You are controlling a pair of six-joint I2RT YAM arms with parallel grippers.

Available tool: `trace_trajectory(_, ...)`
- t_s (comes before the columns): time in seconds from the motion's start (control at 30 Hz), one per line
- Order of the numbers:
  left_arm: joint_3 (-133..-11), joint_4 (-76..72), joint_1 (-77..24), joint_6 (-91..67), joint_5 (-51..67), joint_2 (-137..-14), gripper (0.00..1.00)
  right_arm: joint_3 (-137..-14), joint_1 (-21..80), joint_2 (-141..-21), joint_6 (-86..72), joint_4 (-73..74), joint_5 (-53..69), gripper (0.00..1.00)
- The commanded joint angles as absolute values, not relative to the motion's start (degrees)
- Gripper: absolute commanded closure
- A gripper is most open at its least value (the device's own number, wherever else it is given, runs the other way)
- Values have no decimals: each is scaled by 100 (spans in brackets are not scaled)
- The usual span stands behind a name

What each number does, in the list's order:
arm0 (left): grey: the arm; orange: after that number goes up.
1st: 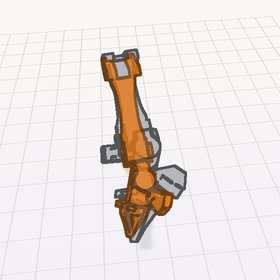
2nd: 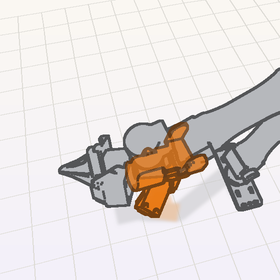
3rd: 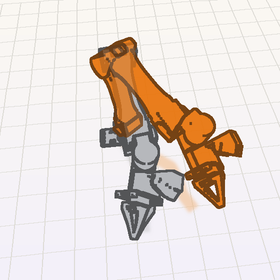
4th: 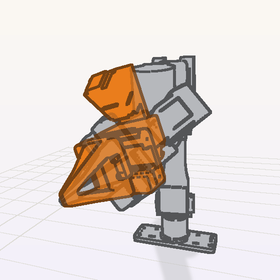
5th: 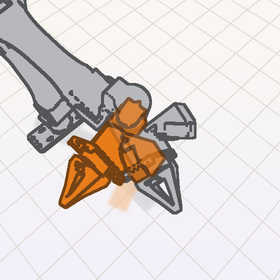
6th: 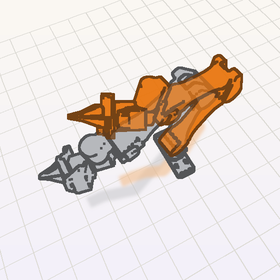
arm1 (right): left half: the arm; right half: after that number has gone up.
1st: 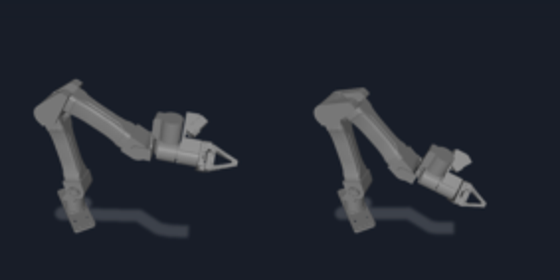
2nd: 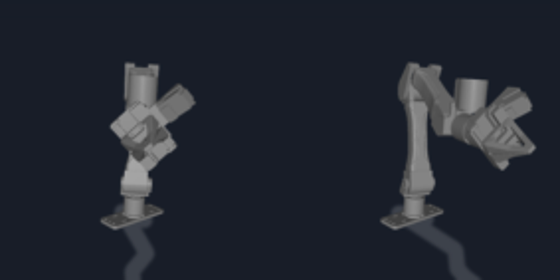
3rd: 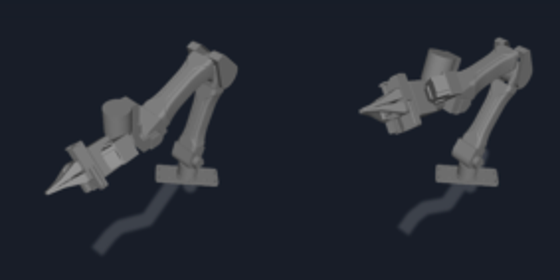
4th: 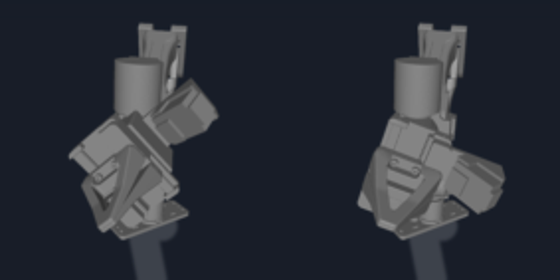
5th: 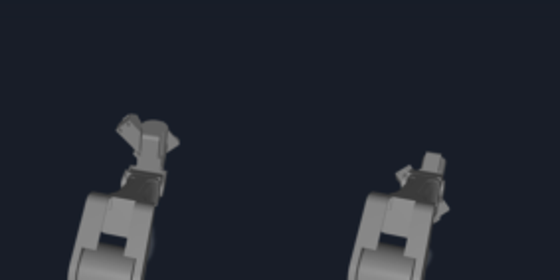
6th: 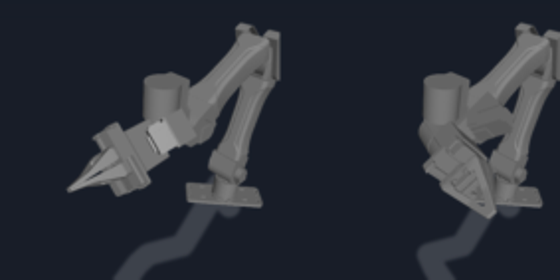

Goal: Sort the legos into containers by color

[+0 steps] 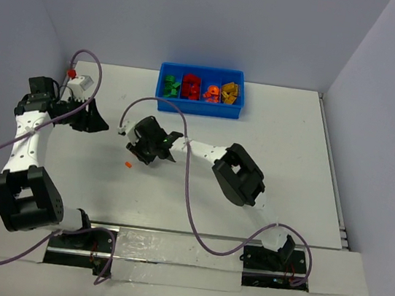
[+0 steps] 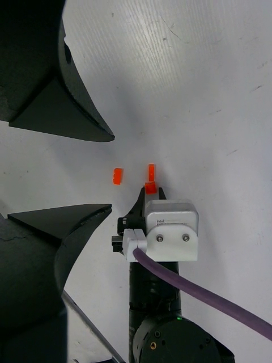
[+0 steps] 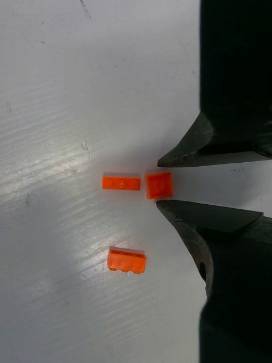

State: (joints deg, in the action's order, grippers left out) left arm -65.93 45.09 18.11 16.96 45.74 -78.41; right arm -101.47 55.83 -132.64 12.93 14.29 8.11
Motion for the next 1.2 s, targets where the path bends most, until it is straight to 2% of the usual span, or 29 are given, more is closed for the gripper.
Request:
trace_trajectory(0.0, -6789, 4778, 1833, 2125, 4554, -7959, 43, -9846, 5568, -13131, 1312, 1082, 782, 64)
trace_trajectory(0.23, -6590, 4860, 1837, 2753, 4200, -8225, 45, -8798, 5497, -12168, 1368, 770, 935, 69)
trace_trajectory(0.5, -5680, 3597, 1198, 1782, 3393, -7857, 47, -7878, 5173, -10997, 1209, 647, 1160, 73)
trace_trajectory(0.57, -5622, 3362, 1098, 1580, 3266, -7836, 46, -7862, 5148, -10938, 1194, 646, 1161, 65)
trace_trajectory(0.67, -5658, 3270, 1090, 1341, 3235, -7942, 44, -8277, 5133, -11173, 1007, 943, 1169, 39)
trace_trajectory(0.97, -5915, 3379, 1191, 1077, 3476, -7959, 35, -9931, 5247, -12607, 659, 1551, 1182, 26)
trace_trajectory(1.17, -6009, 3437, 1254, 1055, 3598, -8036, 34, -10669, 5371, -13192, 745, 1923, 1023, 27)
